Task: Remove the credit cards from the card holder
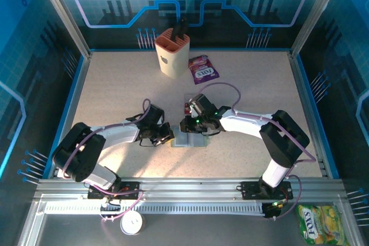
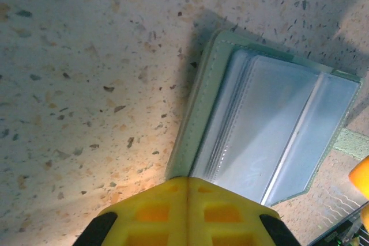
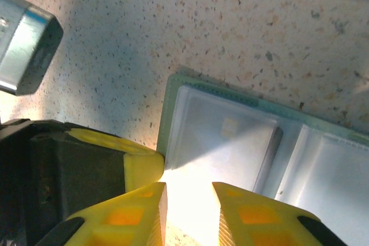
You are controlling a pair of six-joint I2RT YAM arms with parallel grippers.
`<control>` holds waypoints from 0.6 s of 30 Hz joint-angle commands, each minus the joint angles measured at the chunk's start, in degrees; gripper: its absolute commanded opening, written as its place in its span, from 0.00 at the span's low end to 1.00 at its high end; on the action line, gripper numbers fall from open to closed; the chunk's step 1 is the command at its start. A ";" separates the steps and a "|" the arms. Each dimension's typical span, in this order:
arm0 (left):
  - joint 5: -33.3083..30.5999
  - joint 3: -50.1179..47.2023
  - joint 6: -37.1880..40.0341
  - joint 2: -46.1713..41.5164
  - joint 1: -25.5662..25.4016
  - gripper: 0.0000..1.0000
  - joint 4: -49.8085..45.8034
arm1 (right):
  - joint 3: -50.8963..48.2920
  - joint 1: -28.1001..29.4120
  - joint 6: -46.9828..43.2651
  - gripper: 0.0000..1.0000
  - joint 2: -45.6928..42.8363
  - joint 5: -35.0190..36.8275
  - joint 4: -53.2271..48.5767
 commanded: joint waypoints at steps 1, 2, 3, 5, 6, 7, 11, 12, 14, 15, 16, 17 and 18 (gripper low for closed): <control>-0.63 1.26 -0.08 0.01 0.25 0.06 -2.29 | -0.99 1.05 1.83 0.28 -1.70 -0.05 2.03; -0.46 1.45 -0.09 0.35 0.21 0.06 -2.36 | -0.99 1.15 1.92 0.28 -1.69 -0.01 1.89; -0.17 1.58 -0.04 0.83 0.21 0.06 -2.33 | -1.07 1.10 2.08 0.28 -1.69 0.04 1.64; 0.32 1.67 -0.18 1.69 0.26 0.06 -1.95 | -0.84 1.14 2.29 0.28 -1.63 0.29 1.02; 0.50 1.57 -0.23 2.00 0.26 0.06 -1.79 | -0.75 1.12 2.46 0.27 -1.54 0.24 0.72; 0.59 1.43 -0.38 2.24 0.14 0.06 -1.45 | -0.55 1.14 2.60 0.27 -1.45 0.10 0.39; 1.25 0.76 -1.02 2.63 0.13 0.06 -0.54 | 0.26 0.92 5.03 0.27 -0.30 -0.34 -1.31; 1.48 0.66 -1.17 2.61 0.17 0.06 -0.42 | 0.33 0.90 5.35 0.27 0.20 -1.22 -0.89; 1.59 0.24 -1.30 2.66 0.06 0.07 -0.37 | 0.62 0.96 6.09 0.27 1.06 -2.78 -0.73; 1.41 -0.31 -1.69 2.45 -0.04 0.07 0.06 | 0.96 0.90 6.39 0.27 1.51 -3.28 -1.40; 1.35 -0.95 -2.00 2.27 0.01 0.07 0.91 | 1.39 0.88 6.53 0.27 1.96 -3.77 -1.95; 1.33 -1.33 -2.28 2.23 -0.03 0.07 1.34 | 1.62 0.82 6.60 0.27 2.24 -4.16 -2.07; 1.22 -1.47 -2.47 2.18 -0.03 0.07 1.43 | 1.82 0.87 6.55 0.27 2.65 -4.69 -2.32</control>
